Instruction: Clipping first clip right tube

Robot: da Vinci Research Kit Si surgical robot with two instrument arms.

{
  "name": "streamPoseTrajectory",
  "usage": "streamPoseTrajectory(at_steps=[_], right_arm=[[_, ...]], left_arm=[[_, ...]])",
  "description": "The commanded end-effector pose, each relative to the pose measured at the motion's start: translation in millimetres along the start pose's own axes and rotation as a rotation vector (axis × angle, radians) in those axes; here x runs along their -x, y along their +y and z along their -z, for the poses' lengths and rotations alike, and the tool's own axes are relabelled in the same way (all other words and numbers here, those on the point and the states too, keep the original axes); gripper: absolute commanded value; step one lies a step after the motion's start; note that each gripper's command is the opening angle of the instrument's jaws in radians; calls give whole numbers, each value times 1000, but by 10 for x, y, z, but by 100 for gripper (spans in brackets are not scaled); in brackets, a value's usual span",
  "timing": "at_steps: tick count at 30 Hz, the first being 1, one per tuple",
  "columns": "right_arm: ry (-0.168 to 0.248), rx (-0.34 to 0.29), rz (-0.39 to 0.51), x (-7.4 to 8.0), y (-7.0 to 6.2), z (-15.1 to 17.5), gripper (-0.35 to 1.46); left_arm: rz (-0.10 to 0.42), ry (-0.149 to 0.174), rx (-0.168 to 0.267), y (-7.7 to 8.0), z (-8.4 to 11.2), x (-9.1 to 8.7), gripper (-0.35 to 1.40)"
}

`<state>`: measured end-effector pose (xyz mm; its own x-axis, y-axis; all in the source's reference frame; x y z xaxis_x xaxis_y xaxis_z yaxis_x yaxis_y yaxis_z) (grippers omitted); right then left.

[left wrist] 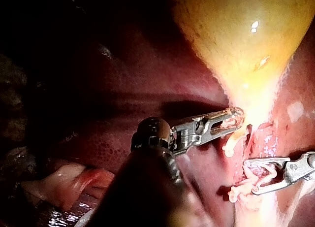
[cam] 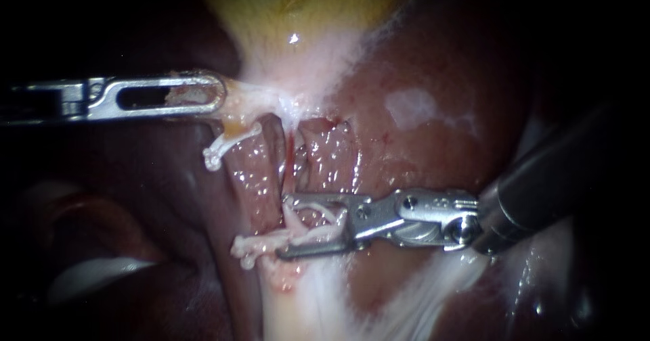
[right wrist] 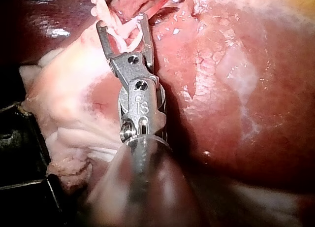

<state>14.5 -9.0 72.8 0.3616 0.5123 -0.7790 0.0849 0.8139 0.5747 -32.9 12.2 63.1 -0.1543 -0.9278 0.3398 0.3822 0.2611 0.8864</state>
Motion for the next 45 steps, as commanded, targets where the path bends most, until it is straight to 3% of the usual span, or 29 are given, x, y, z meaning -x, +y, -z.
streamPoseTrajectory(at_steps=[1,24,45], right_arm=[[0,0,0,0,0,0,50],[0,0,-1,-1,1,2,50],[-1,20,-8,1,23,32,50]], left_arm=[[0,0,0,0,0,0,-35],[0,-1,1,-3,1,-1,-35],[0,-1,1,-3,1,-1,-35]])
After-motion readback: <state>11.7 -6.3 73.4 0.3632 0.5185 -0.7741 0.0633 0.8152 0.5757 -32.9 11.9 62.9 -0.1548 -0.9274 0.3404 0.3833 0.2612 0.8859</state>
